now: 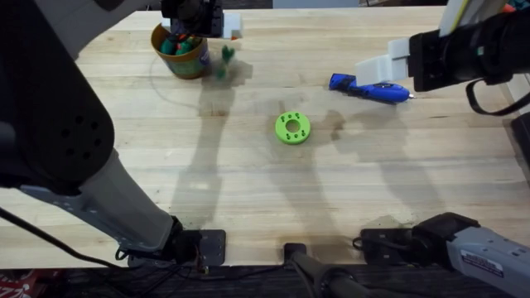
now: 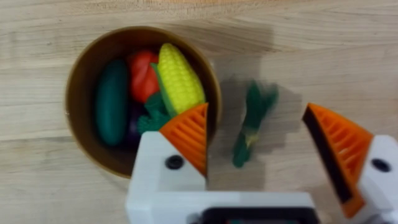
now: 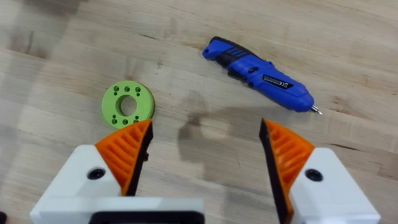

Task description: Pick up the gripper from the table and insert it into the empty holder that is missing its gripper. Then pick up a screw, insert it into the mounting hole, and use the screwdriver to tighten it. Finally, clean up the table by picking up the vegetable and placing it into the bucket.

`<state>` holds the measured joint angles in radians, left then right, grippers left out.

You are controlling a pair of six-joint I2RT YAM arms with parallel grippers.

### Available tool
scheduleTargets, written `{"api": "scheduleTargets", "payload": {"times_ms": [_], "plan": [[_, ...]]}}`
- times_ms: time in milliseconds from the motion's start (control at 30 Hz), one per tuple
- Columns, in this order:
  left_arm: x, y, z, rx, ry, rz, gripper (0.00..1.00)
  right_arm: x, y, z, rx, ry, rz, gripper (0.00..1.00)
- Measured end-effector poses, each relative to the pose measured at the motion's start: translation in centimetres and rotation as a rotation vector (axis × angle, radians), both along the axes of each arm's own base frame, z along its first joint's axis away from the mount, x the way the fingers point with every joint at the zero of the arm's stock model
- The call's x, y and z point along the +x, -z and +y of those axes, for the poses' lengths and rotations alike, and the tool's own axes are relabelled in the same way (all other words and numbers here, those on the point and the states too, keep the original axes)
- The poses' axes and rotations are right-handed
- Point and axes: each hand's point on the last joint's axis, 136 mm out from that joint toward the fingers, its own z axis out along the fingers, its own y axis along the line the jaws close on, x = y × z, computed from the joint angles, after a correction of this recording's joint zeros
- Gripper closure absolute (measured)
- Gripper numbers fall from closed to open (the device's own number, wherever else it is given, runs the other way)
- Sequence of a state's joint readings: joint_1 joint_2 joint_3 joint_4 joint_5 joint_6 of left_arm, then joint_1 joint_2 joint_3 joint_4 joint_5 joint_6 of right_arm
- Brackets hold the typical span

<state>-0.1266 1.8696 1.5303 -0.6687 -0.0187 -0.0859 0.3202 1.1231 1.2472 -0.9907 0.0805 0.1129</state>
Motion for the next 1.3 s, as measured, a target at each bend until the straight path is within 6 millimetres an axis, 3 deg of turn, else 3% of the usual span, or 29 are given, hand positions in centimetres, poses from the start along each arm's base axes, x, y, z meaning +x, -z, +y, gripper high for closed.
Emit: {"api": "scheduleTargets", "payload": {"times_ms": [133,400,633,833,1033,1167,1300], "plan": [[-0.3,0.7,0.1,0.008,0.001,0.025,0.112,-0.1,0.1,-0.1,-0.004,0.002,0.009,0.005],[-0.3,0.1,0.1,0.009,0.000,0.012,0.112,-0.1,0.1,-0.2,-0.004,0.004,0.008,0.005],[-0.9,-3.7,0.6,0.020,-0.014,-0.062,0.112,-0.1,0.1,-0.2,-0.004,0.004,0.007,0.005],[-4.6,-6.8,1.0,0.035,0.009,-0.028,0.112,-0.1,0.1,-0.2,-0.003,0.004,0.007,0.005],[-9.2,-6.0,-0.9,0.084,0.115,0.119,0.112,-0.1,0.1,-0.2,-0.003,0.004,0.006,0.005],[-10.1,-5.7,-3.0,0.096,0.180,0.141,0.112,-0.1,0.1,-0.2,-0.003,0.004,0.006,0.005],[-10.3,-5.7,-3.4,0.096,0.188,0.142,0.112,-0.1,0.1,-0.2,-0.003,0.004,0.006,0.005]]}}
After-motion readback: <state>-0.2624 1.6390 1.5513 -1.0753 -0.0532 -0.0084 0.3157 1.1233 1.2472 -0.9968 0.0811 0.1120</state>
